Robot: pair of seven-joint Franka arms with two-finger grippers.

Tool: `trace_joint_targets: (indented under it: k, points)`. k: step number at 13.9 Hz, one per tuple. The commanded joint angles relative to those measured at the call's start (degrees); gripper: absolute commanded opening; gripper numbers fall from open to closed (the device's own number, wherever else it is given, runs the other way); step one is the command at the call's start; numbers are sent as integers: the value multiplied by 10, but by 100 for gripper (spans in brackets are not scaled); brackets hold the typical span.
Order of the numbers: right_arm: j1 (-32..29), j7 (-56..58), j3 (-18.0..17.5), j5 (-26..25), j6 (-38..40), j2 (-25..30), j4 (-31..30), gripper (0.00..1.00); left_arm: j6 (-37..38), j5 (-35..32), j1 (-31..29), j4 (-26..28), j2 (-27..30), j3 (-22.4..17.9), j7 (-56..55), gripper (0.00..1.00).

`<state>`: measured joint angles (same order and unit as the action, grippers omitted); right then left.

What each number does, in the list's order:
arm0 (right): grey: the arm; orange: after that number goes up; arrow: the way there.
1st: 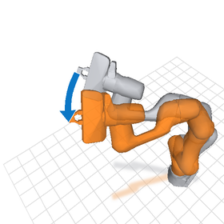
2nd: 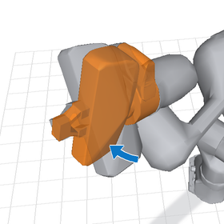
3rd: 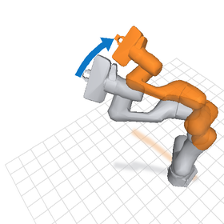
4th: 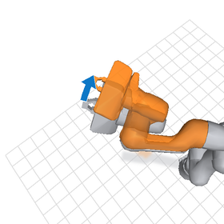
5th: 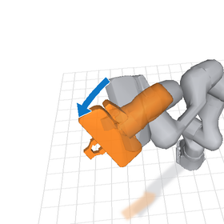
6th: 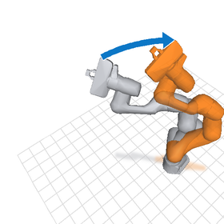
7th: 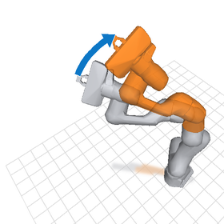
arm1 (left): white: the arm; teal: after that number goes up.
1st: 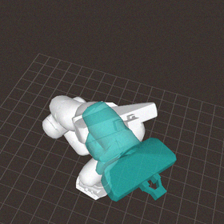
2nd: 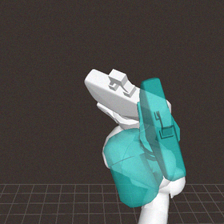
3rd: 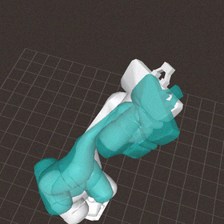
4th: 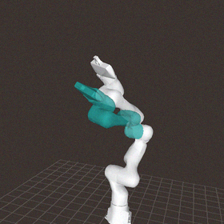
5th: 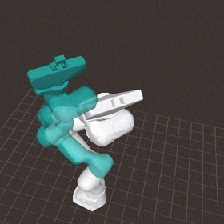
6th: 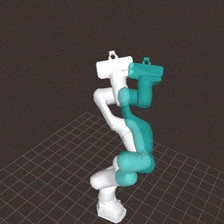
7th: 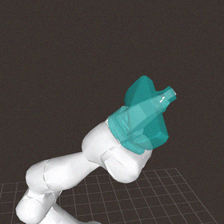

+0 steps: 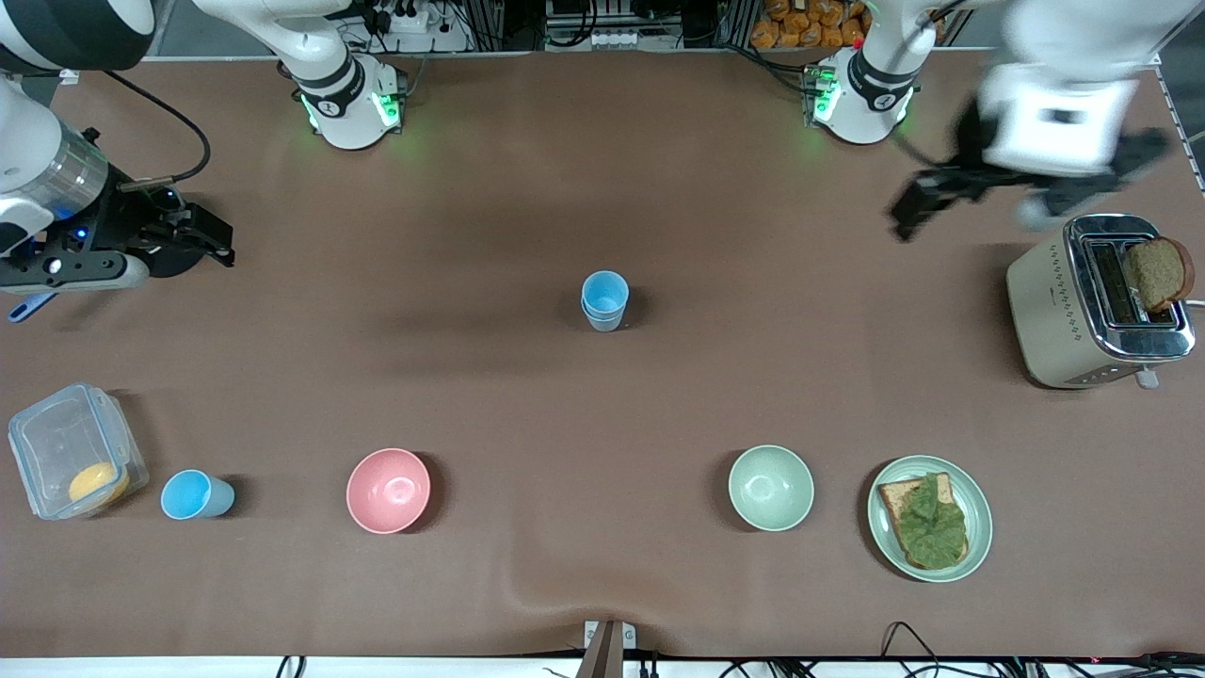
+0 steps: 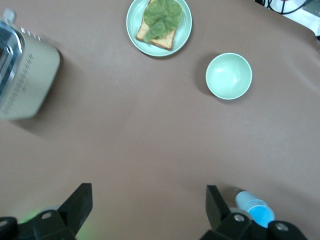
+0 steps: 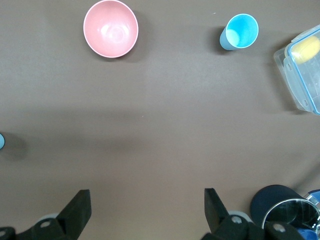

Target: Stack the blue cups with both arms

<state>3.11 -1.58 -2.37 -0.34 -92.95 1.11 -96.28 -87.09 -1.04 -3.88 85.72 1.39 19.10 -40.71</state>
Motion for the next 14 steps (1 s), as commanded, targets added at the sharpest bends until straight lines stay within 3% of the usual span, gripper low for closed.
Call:
trace_joint_targets:
  k: [1, 3, 4, 7, 8, 14]
  points:
    - [-8, 3, -8, -11, 7, 3, 3, 100, 32, 25, -60, 16, 25, -2, 146, 100]
    - [-9, 3, -8, -11, 7, 3, 3, 100, 51, 25, -47, 17, 25, -43, 208, 100]
    - [-9, 3, -8, -10, 7, 3, 2, 100, 59, 25, -12, 17, 25, -82, 234, 100]
    - [-8, 3, -8, -11, 7, 3, 3, 100, 93, 24, 138, 21, 37, -260, 304, 100]
    - [-8, 3, -8, -11, 7, 3, 3, 100, 102, 24, 156, 20, 39, -280, 315, 100]
    - [-8, 3, -8, -10, 7, 3, 3, 100, 103, 45, 162, 20, 20, -278, 296, 100]
